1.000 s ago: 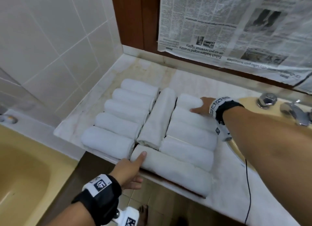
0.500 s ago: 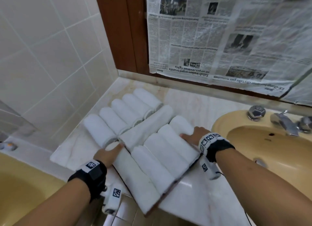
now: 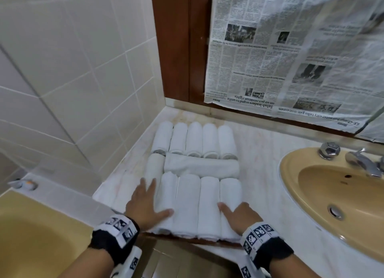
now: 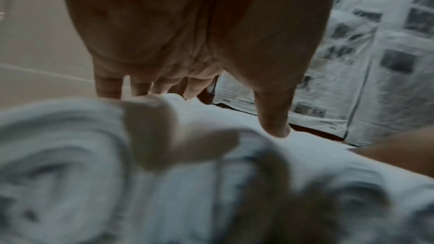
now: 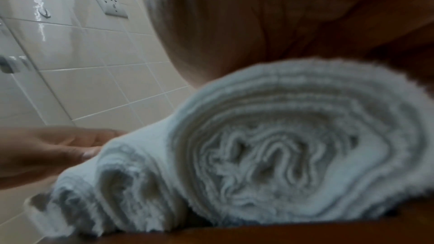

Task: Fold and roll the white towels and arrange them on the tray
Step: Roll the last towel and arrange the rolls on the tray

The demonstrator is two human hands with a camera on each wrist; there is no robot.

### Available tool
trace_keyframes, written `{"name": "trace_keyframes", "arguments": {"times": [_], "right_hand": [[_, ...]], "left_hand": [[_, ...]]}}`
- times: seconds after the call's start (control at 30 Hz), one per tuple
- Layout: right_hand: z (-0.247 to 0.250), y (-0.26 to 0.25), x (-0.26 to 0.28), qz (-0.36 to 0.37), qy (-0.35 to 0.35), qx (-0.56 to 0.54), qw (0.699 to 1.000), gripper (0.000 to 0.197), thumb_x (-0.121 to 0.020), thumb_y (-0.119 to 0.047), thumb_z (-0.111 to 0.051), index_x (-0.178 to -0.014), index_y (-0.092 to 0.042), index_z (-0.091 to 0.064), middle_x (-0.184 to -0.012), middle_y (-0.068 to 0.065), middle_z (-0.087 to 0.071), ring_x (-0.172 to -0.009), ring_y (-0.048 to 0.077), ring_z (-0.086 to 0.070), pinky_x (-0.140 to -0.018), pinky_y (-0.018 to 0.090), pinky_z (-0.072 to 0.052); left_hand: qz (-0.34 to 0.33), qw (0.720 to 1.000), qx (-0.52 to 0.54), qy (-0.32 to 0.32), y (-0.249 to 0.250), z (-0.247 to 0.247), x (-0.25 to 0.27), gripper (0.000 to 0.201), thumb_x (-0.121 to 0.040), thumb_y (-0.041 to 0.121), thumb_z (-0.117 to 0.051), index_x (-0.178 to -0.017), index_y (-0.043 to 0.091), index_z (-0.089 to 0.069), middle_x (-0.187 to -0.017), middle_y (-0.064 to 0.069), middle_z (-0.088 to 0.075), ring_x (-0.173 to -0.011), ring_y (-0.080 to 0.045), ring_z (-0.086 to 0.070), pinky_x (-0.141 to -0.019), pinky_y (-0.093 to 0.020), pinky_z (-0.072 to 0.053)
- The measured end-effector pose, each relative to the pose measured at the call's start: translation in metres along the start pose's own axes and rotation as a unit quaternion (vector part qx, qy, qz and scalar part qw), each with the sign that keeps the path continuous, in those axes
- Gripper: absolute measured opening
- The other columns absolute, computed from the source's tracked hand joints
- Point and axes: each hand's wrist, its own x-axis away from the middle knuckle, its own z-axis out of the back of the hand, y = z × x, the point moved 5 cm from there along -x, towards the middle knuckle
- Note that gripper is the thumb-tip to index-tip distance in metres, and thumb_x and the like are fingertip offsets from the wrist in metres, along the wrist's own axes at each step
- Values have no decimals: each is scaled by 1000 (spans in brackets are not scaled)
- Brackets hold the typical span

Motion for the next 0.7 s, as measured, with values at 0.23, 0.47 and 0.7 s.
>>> {"name": "trace_keyframes", "arguments": {"times": [0.23, 0.47, 0.7], "right_hand": [[-26, -58, 11, 12, 0, -69, 998, 90, -83, -78, -48, -134, -4, -40, -97, 3, -56, -76, 17, -56, -73, 32, -48], [-49, -79, 51, 195, -69, 31, 978, 135, -66, -76, -70, -140, -47, 38, -129, 10, -33, -112, 28, -55, -93, 36, -45], [-50, -107, 22, 204, -23, 113, 972, 130, -70, -63, -74, -147, -45, 29, -112, 7, -44, -95, 22, -56, -85, 35, -51]], "left_hand": [[-18, 983, -170, -68, -3, -15, 6, 154, -43, 84, -72, -148, 35, 31, -149, -12, 47, -146, -37, 23, -114, -63, 9], [-15, 955, -296, -15, -41, 0, -21, 121, -83, 26, -74, -149, 34, 27, -147, -13, 47, -149, -34, 13, -115, -67, 1], [-35, 948, -309, -71, -52, 32, -63, 120, -80, 41, -77, -152, 38, 19, -155, -8, 38, -150, -29, 15, -115, -66, -1]]}}
